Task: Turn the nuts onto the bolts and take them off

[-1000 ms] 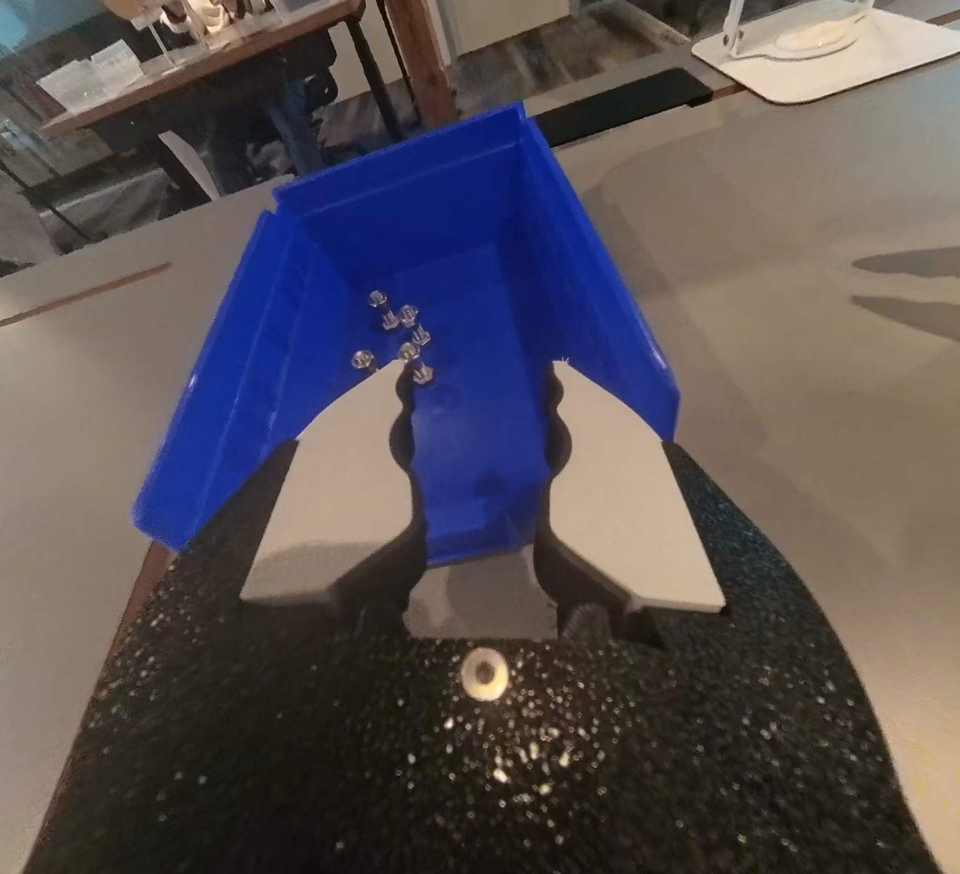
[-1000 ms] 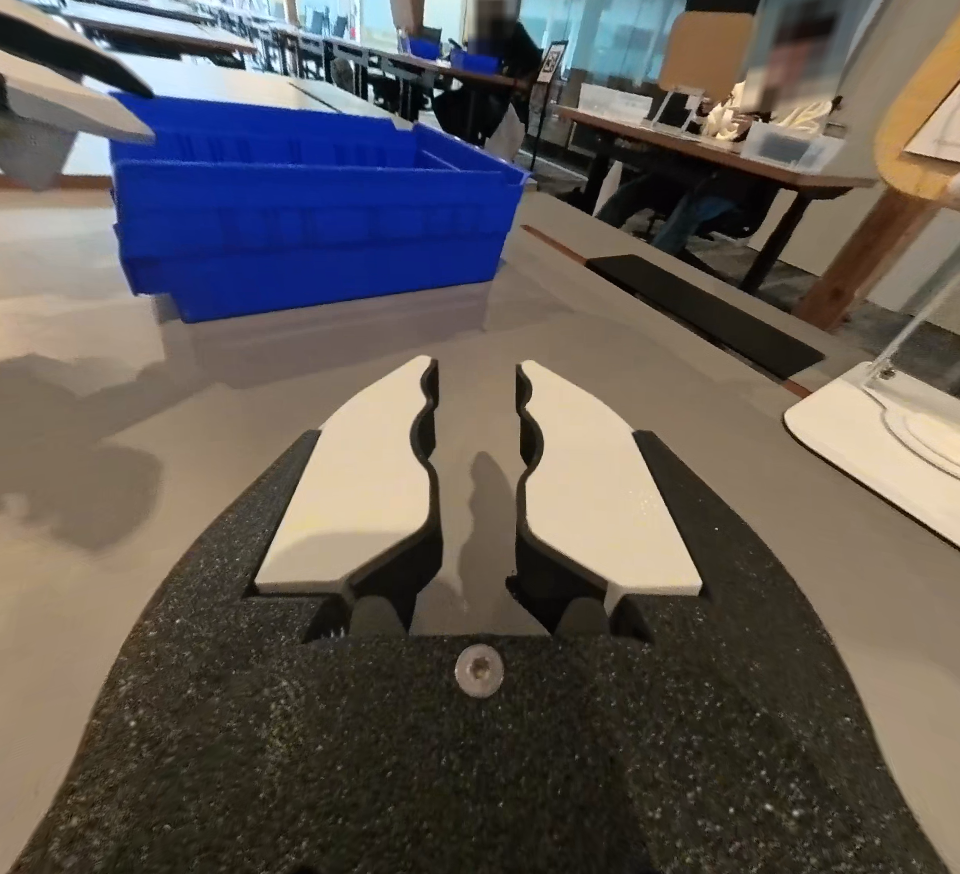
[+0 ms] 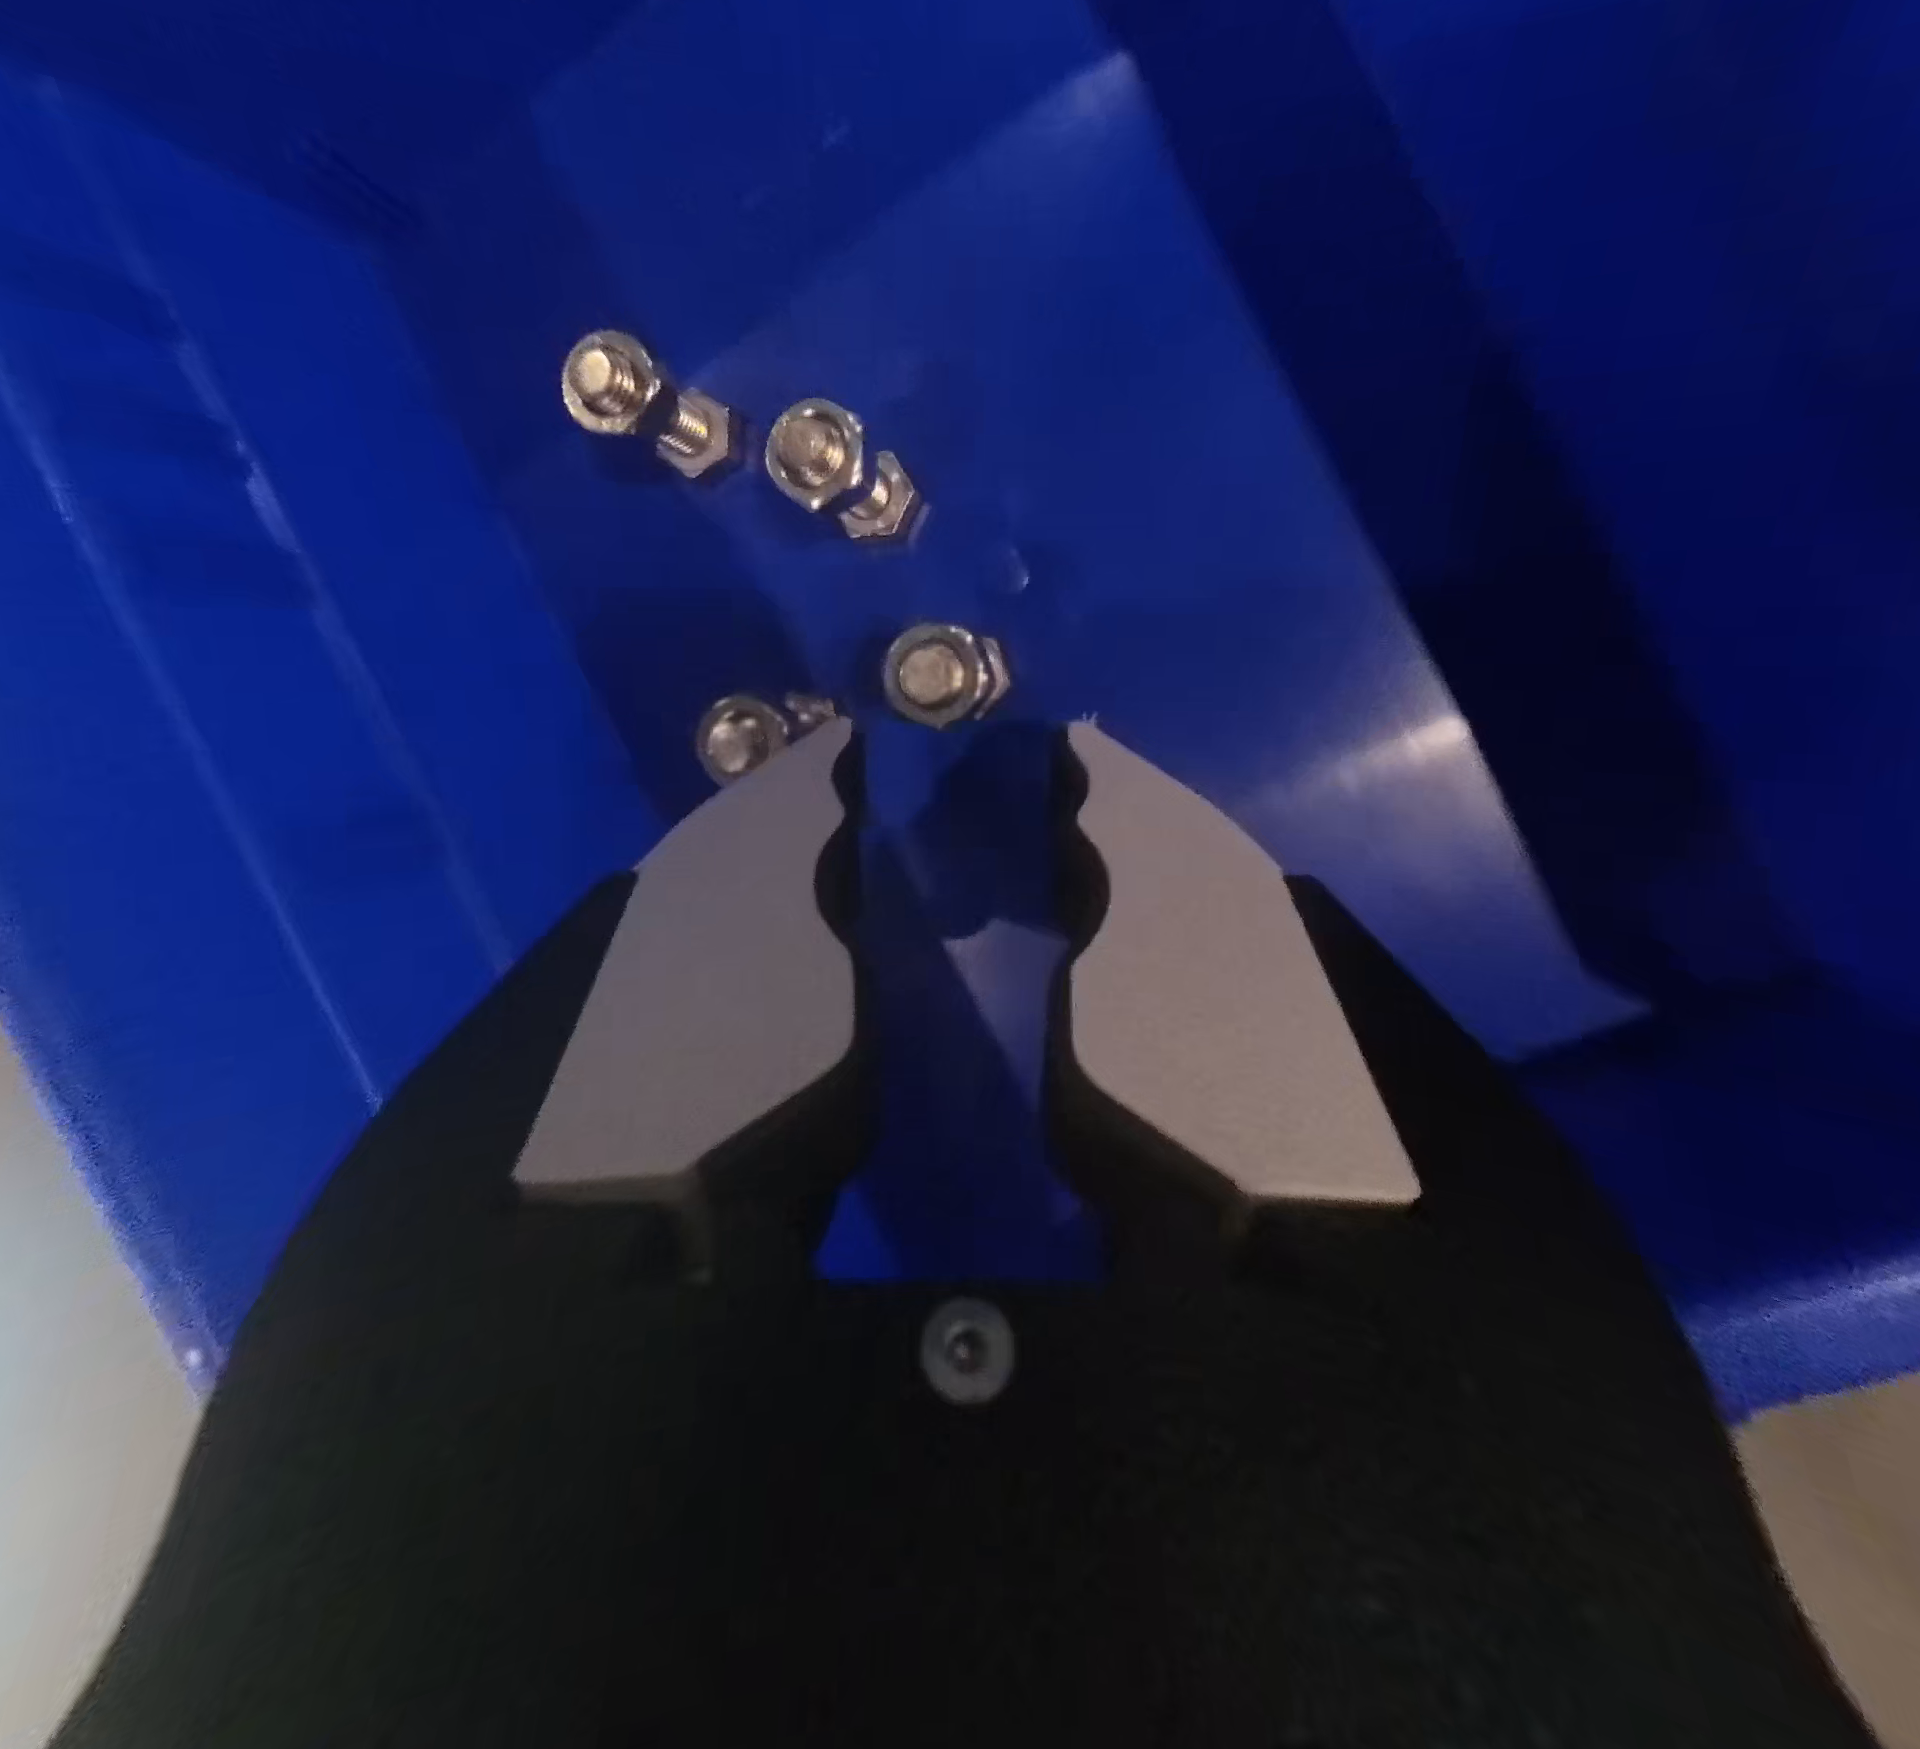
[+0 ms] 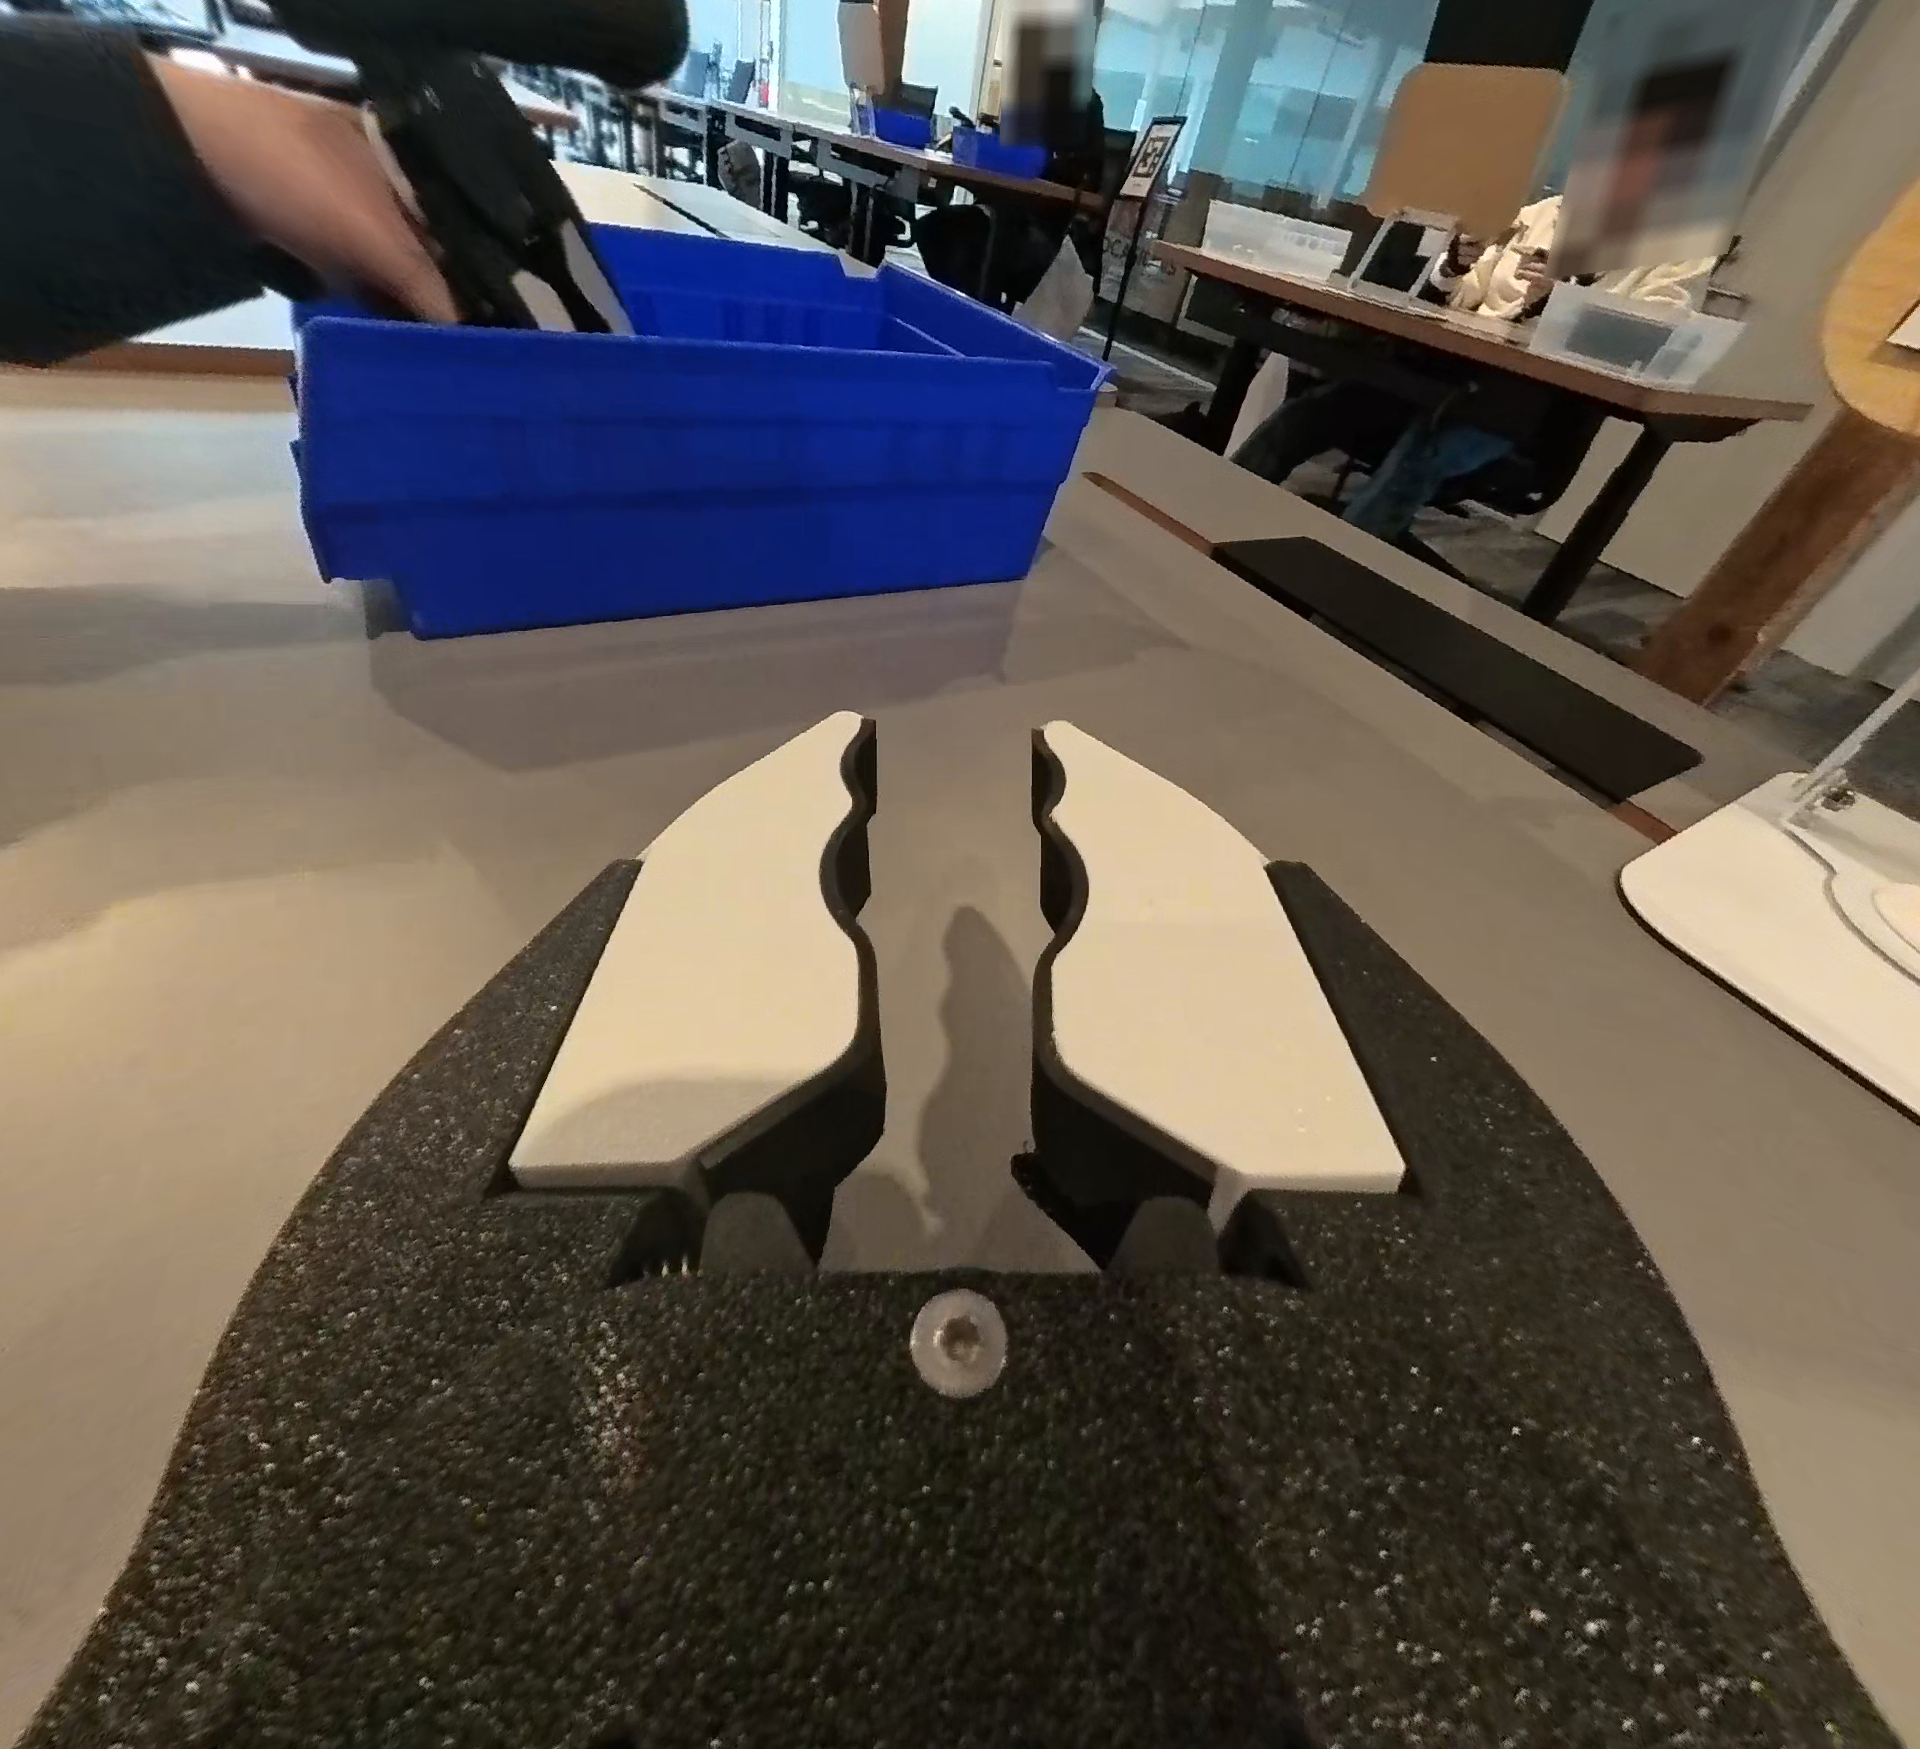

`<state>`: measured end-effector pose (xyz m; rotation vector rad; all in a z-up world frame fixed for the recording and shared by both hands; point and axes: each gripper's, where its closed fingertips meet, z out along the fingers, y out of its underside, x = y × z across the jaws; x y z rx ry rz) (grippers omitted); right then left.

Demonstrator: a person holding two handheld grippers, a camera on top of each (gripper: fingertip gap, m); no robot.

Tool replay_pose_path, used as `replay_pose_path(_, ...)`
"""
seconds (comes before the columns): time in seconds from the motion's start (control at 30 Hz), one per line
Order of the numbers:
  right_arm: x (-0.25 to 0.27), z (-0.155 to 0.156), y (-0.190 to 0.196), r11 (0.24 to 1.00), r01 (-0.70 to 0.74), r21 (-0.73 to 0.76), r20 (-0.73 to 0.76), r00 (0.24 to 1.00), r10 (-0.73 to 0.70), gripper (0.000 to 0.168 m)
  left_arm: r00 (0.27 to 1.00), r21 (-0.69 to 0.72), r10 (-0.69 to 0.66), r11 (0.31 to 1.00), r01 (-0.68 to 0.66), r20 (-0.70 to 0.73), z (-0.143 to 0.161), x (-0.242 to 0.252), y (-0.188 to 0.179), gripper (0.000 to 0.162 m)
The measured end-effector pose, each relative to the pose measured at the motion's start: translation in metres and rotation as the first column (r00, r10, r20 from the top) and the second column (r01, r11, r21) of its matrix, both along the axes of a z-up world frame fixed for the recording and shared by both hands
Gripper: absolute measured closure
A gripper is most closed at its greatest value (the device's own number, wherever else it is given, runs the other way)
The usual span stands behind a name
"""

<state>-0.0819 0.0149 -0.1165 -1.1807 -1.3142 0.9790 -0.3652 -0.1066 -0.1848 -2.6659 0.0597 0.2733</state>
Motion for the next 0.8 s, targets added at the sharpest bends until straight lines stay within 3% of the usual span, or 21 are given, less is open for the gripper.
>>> replay_pose_path(0.13,0.0,0.0,0.0,1.0,-0.001,-0.003,-0.002,1.0,0.001,0.14,1.0,0.008,-0.009,1.0,0.009,-0.004,-0.004,-0.001,0.008,0.126)
replay_pose_path(0.3,0.0,0.0,0.0,1.0,-0.003,-0.004,-0.003,1.0,0.003,0.14,0.998,0.019,-0.021,1.0,0.022,-0.053,-0.005,-0.004,0.013,0.141)
replay_pose_path(0.5,0.0,0.0,-0.001,1.0,-0.005,0.001,0.0,1.0,0.005,0.14,0.989,0.012,-0.016,1.0,0.018,-0.149,0.005,-0.008,0.011,0.142)
replay_pose_path(0.67,0.0,0.001,-0.001,1.0,-0.008,-0.001,-0.002,1.0,0.008,0.14,0.961,0.126,0.007,0.992,0.029,-0.276,0.061,0.001,0.016,0.142)
replay_pose_path(0.8,0.004,0.005,0.004,1.0,0.009,-0.011,-0.022,1.0,-0.009,0.14,0.96,0.323,-0.076,0.932,0.164,-0.269,0.137,0.062,0.038,0.142)
